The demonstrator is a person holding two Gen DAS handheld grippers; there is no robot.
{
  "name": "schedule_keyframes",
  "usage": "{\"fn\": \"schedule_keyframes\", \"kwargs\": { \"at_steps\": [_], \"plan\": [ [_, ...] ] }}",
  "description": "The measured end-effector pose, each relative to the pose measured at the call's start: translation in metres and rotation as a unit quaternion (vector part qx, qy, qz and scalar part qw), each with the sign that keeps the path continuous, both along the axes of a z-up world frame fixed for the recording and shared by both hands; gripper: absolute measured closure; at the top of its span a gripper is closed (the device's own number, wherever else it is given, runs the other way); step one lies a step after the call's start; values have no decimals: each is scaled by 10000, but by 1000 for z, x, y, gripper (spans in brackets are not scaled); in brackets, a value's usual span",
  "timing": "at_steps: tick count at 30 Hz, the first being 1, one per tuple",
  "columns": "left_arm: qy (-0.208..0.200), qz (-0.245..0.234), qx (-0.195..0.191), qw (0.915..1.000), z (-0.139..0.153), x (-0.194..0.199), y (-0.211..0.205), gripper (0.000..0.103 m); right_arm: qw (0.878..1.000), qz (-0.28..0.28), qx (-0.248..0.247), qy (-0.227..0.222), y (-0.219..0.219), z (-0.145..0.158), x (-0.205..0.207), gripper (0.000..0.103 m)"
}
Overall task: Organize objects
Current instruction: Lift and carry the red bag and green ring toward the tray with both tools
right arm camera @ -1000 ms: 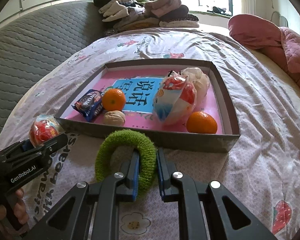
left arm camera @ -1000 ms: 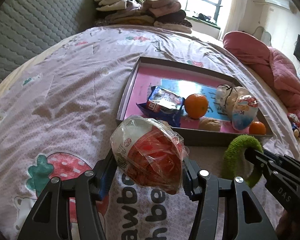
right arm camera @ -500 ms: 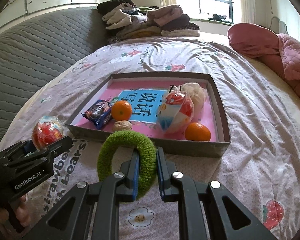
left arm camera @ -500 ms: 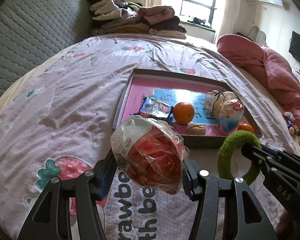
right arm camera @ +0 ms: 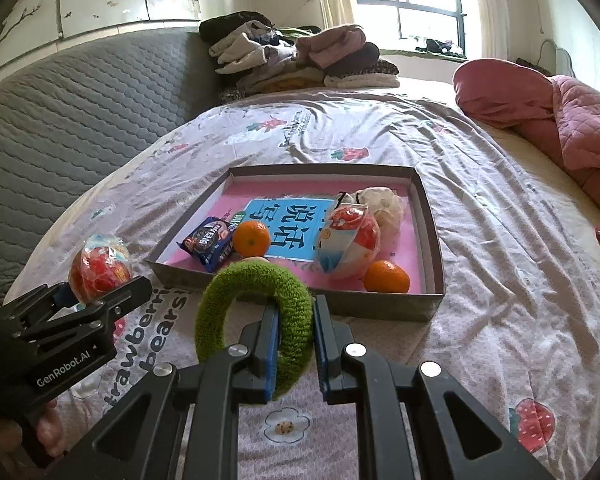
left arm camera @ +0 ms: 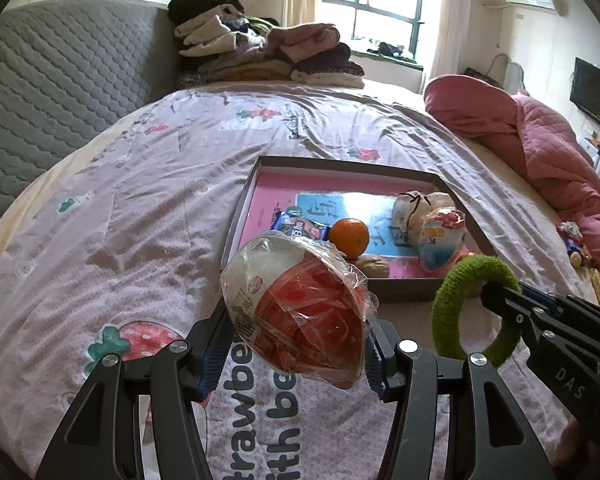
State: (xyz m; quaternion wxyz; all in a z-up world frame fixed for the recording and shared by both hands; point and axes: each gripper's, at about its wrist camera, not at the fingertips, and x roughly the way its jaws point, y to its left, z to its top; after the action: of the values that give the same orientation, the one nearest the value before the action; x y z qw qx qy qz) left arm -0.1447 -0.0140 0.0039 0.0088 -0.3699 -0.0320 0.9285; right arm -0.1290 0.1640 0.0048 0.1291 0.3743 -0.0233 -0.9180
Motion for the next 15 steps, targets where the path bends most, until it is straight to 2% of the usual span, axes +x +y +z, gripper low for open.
{"fn": "schedule_keyframes", "kwargs": {
  "at_steps": [15],
  "plan": [
    [206,-125,-83,9997,22,0,14,45,9995,-51,-62,292,11,24,4,87]
  ]
}}
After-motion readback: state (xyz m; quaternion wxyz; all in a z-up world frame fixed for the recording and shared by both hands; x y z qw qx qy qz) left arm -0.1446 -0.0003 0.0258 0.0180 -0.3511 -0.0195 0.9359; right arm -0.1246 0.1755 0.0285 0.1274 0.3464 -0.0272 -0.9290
